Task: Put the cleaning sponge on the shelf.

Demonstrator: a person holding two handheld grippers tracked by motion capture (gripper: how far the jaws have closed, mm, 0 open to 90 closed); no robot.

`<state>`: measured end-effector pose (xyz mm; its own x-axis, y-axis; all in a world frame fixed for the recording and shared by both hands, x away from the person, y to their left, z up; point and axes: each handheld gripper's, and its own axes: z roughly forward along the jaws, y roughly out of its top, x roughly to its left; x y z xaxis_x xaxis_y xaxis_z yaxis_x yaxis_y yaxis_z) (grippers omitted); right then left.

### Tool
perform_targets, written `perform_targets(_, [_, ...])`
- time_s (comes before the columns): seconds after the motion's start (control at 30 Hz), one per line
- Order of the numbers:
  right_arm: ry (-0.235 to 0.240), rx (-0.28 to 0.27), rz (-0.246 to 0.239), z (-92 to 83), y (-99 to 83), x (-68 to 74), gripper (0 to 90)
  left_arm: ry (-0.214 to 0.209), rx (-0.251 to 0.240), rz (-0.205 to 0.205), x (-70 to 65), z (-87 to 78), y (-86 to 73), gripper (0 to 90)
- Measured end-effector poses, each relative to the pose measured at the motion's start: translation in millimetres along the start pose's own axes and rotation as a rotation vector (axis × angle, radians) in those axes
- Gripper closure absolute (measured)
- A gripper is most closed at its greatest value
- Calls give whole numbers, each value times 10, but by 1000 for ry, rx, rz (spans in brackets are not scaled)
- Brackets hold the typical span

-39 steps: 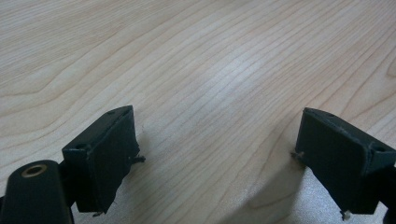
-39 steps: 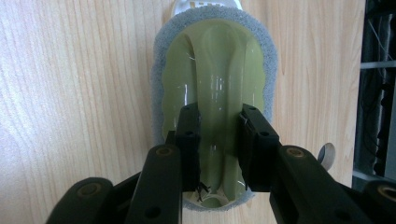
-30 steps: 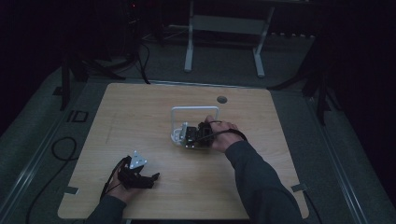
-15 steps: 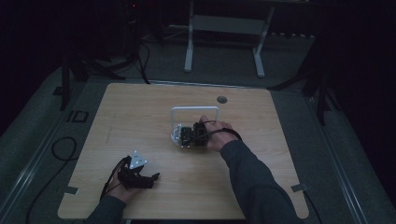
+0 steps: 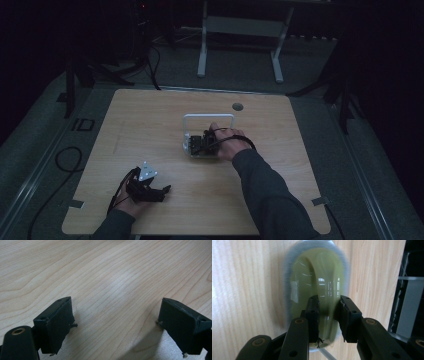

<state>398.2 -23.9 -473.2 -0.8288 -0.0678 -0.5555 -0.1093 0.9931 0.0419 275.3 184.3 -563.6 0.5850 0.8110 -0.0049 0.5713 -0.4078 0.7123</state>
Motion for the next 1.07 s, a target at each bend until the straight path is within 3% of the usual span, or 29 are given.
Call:
perform_targets(0.23, [-50,2,22,23,-20,-20,682,0,0,-2,-1,0,0,127])
perform_targets(0.43, [-29,13,49,12,-39,-22,573,0,0,-1,-1,0,0,128])
perform_targets(0.77, [-26,-65,115,-186,-158,-35,390,0,1,0,-1,0,0,128])
perform_targets(1.07, [-20,-146,203,-451,-316,27,343,1,-1,-2,-1,1,0,128])
